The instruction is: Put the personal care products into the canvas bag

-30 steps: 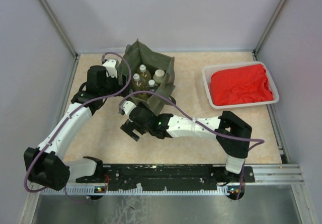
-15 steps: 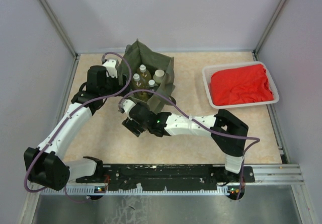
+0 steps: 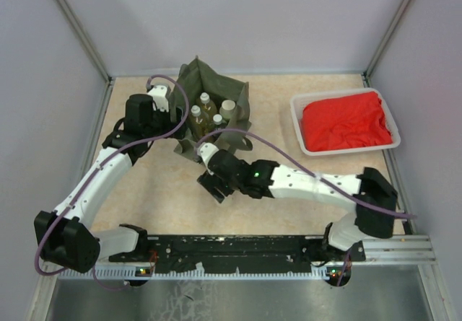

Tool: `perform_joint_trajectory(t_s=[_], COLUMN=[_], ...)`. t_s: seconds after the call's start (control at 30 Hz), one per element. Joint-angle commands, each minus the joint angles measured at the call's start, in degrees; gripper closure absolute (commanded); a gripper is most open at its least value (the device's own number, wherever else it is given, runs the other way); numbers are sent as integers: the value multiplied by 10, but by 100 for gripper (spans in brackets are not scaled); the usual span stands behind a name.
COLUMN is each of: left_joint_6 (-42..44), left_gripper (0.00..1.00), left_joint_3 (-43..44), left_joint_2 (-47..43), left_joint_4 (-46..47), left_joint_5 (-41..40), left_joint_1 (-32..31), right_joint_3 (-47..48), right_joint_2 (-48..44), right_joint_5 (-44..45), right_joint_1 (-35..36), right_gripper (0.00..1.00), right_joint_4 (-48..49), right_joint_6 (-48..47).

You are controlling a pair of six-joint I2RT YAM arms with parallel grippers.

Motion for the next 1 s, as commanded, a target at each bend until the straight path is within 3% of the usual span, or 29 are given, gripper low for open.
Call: perform_joint_trajectory(t_s=[0.0, 0.2, 0.37, 0.53, 0.77, 0.87, 0.97], left_joint_6=[11, 10, 8, 9, 12, 12, 18], left_gripper=[0, 0, 0, 0, 0, 0, 0], left_joint_3=[-2, 8, 14, 24, 36, 43, 54], left_joint_2=[13, 17, 17, 26, 26, 25, 26], left_joint_4=[-14, -16, -16, -23, -26, -27, -38], left_joint_5=[-5, -4, 2, 6, 2, 3, 4], left_joint_1=[1, 1, 1, 1, 1, 1, 1], right_joint_3=[63, 200, 331, 501, 778, 772, 705], right_joint_2=[-128, -156, -127, -35, 141, 162, 158], right_joint_5=[15, 72, 8, -107, -179, -198, -212], right_joint_1=[-3, -12, -89, -179, -232, -243, -248], right_gripper=[100, 100, 100, 100, 100, 100, 100], right_joint_4=[-46, -174, -215, -240, -304, -268, -225], right_joint_6=[38, 20, -33, -80, -110, -100, -88])
